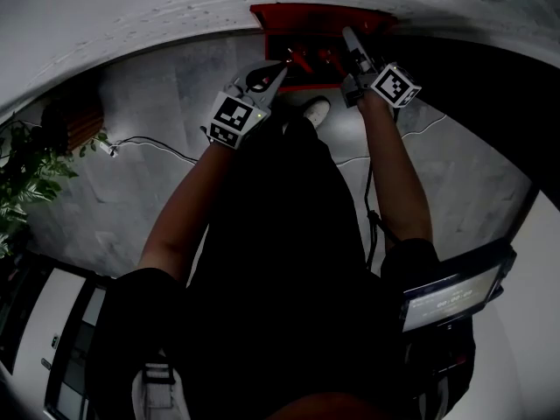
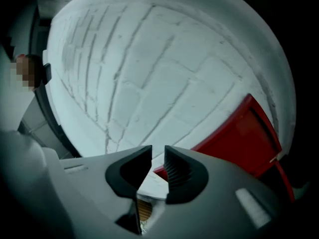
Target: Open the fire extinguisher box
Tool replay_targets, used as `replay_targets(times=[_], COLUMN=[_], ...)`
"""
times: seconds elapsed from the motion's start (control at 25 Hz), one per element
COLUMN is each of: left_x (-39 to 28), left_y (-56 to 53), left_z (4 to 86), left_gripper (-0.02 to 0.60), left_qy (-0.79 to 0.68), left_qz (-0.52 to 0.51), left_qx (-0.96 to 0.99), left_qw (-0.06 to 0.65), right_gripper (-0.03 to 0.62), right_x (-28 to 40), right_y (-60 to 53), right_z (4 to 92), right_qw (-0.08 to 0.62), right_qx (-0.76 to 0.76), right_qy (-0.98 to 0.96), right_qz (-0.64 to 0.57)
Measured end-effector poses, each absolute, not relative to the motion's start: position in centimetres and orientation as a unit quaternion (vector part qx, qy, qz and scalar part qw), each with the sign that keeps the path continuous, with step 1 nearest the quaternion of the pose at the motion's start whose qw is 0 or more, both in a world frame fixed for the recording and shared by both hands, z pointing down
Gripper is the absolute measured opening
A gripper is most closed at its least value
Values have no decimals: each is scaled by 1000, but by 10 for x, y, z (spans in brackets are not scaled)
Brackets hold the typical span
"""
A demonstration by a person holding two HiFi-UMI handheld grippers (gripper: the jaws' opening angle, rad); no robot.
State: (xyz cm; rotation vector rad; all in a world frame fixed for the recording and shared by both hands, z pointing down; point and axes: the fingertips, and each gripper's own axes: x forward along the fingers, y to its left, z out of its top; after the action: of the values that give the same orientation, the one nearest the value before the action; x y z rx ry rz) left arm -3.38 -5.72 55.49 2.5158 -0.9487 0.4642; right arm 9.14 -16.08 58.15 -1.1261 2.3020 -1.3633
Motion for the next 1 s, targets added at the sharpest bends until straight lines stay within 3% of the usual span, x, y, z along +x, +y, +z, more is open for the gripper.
replay_targets(times=[0.04,0.2,0.44,0.72,1.0], left_x=[-32,-20,-3,-23,-26], left_y=[-57,-49,-17,-4,-5], left_z=[543,488,413,292,247], left_gripper=[3,3,3,3,3], left_qy=[-338,-305,-254,-260,-271], left_qz=[157,123,85,18,-9], left_qx=[906,929,955,961,960], left_qw=[201,169,129,94,71], right_gripper=[49,9,9,9,9], right_x=[88,72,51,13,-3], right_y=[-151,-114,-53,-11,0], right_z=[564,491,396,268,230], right_qw=[110,72,5,-17,-13], right_qx=[-376,-352,-301,-266,-234], right_qy=[804,859,929,961,972], right_qz=[-448,-364,-215,-74,-28])
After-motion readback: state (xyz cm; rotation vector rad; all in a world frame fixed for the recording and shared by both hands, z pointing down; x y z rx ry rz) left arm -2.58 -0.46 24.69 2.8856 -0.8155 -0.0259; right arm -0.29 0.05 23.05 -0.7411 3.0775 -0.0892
